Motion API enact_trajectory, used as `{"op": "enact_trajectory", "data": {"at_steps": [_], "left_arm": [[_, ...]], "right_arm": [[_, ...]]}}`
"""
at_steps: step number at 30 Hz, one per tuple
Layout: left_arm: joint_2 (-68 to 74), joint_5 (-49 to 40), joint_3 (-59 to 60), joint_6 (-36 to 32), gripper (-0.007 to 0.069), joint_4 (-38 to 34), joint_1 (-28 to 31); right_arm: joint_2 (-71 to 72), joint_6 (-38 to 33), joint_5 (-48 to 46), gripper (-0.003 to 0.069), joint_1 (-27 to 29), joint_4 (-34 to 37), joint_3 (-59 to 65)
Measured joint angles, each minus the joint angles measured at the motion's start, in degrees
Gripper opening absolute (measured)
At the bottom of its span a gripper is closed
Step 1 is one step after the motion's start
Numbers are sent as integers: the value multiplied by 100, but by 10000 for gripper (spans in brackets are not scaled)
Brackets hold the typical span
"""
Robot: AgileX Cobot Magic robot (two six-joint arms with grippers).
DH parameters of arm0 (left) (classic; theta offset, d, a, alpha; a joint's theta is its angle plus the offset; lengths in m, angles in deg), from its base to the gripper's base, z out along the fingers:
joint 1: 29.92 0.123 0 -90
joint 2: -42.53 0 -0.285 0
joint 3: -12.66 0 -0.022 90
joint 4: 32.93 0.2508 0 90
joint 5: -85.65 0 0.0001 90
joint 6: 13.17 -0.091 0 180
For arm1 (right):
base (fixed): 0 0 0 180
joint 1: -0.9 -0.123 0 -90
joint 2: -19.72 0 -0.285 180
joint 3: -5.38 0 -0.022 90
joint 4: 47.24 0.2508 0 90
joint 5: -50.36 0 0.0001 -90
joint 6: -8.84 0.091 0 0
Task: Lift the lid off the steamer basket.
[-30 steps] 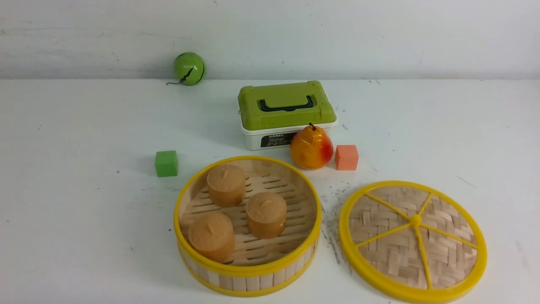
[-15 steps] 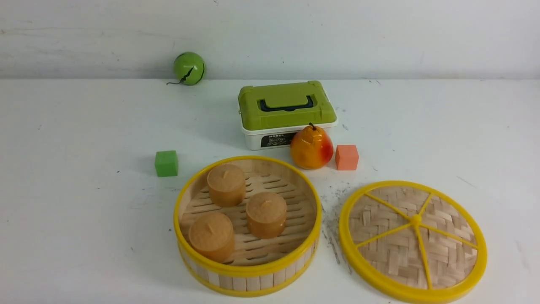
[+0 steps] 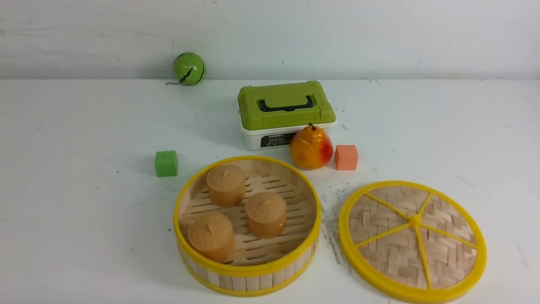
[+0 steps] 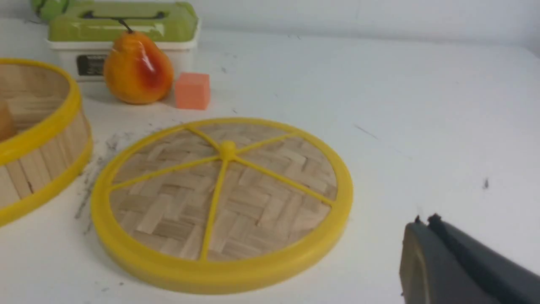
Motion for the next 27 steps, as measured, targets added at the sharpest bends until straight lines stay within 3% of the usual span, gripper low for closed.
{"op": "enact_trajectory", "data": {"at_steps": [8, 27], "left_arm": [[0, -6, 0, 0, 239, 0, 0], [0, -6, 0, 0, 239, 0, 0]], "right_arm": [[0, 375, -651, -22, 106, -233, -14], [0, 382, -763, -18, 106, -257, -39]]}}
